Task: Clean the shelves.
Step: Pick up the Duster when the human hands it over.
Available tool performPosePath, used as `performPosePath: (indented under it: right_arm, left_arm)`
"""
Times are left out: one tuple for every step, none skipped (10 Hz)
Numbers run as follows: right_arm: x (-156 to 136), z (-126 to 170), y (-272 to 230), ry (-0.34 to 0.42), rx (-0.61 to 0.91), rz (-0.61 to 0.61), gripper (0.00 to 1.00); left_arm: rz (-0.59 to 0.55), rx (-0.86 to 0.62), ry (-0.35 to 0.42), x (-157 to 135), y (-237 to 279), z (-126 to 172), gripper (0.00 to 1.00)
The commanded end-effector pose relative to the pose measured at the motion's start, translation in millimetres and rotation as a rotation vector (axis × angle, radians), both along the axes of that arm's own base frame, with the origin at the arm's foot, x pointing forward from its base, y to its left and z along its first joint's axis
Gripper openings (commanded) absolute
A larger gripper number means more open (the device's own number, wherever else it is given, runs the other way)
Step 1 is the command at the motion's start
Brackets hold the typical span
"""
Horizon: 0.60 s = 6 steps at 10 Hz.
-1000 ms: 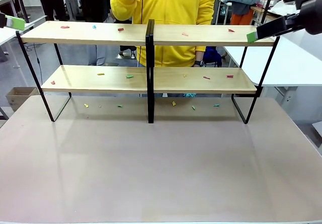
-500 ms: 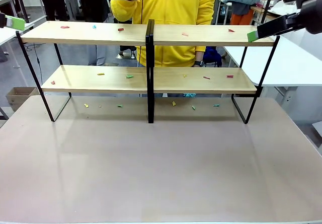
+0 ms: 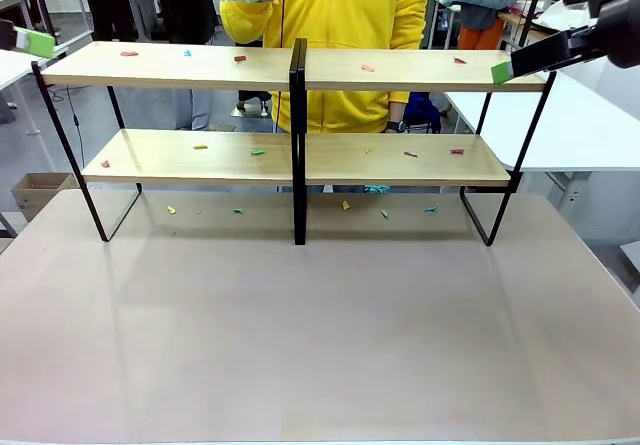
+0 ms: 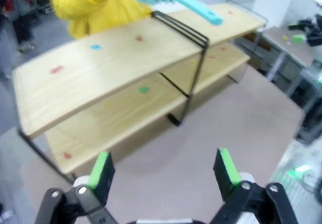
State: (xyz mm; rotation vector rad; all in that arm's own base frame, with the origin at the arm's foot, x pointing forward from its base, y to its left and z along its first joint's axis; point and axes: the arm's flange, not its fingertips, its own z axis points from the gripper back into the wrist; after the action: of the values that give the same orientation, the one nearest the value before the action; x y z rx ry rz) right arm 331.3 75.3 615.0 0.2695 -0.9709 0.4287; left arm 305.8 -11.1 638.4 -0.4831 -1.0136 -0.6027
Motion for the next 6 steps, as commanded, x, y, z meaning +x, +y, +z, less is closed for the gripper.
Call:
performPosePath:
  right_arm:
    - [0.1, -0.1, -0.2, 0.001, -0.001, 0.003, 1.0]
    - [0.1, -0.1, -0.2, 0.001, -0.001, 0.003, 1.0]
    - [0.1, -0.1, -0.2, 0.001, -0.001, 0.003, 1.0]
    - [0.1, -0.1, -0.2, 0.001, -0.001, 0.003, 1.0]
    - [0.1, -0.1, -0.2, 0.001, -0.001, 0.003, 1.0]
    - [0.1, -0.1, -0.2, 0.001, -0.001, 0.003, 1.0]
  left_arm:
    - [-0.073, -0.097, 0.426, 29.1, -17.4, 36.8, 1.0]
    - [-0.005, -0.253, 0.631, 54.8, -30.9, 60.0, 1.0]
    - [0.186, -0.437, 0.834, 89.5, -49.8, 82.9, 1.0]
    - [0.153, -0.513, 0.907, 115.5, -62.4, 96.4, 1.0]
    - [0.122, -0.609, 0.975, 143.3, -74.5, 105.5, 1.0]
    - [0.09, -0.513, 1.046, 160.7, -82.2, 98.5, 1.0]
